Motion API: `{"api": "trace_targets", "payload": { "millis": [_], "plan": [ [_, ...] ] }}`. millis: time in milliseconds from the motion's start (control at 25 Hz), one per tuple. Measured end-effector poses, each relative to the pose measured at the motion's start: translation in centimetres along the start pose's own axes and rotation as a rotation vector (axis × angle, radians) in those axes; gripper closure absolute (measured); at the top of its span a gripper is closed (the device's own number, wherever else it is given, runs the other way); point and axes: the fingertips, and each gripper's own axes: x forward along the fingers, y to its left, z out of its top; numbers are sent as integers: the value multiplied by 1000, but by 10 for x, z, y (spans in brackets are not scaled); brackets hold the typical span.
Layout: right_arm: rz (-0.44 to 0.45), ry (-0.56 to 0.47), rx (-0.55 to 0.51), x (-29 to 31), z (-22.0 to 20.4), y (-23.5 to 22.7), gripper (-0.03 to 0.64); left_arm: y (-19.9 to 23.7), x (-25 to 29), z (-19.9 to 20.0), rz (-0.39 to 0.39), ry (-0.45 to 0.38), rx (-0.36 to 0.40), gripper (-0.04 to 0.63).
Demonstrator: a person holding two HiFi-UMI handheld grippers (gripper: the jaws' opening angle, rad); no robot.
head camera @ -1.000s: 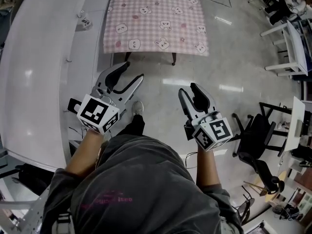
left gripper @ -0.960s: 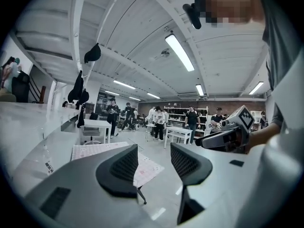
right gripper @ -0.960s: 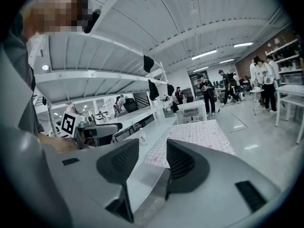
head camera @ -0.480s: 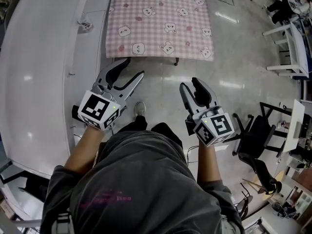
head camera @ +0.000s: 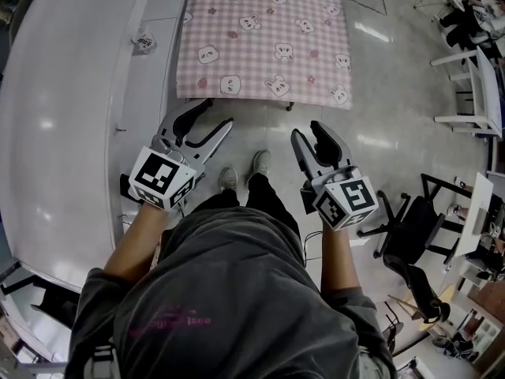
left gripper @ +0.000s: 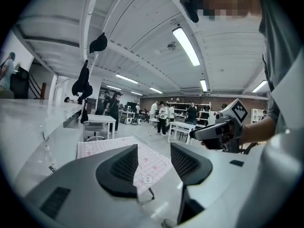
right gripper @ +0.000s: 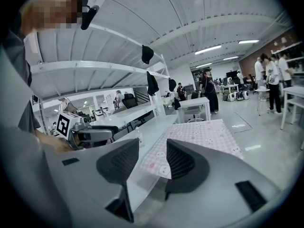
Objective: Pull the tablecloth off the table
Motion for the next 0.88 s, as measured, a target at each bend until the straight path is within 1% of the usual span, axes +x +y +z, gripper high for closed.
{"api": "trace_targets", "payload": {
  "millis": [280,440,520,680,880],
  "plan": [
    [-4,29,40,27,-13,-36,454,14,30,-20,-2,54,-5,383],
    [3,59,82,47,-29,-62,454,21,52,-40,0,96,-15,383],
    [4,78,101,58,-40,-77,454,25,65,-50,0,109,-41,385],
    [4,125,130,82,-67,-107,454,38,91,-78,9,130,-118,388],
    [-1,198,179,106,-109,-139,454,50,119,-127,19,196,-170,393]
  ]
}}
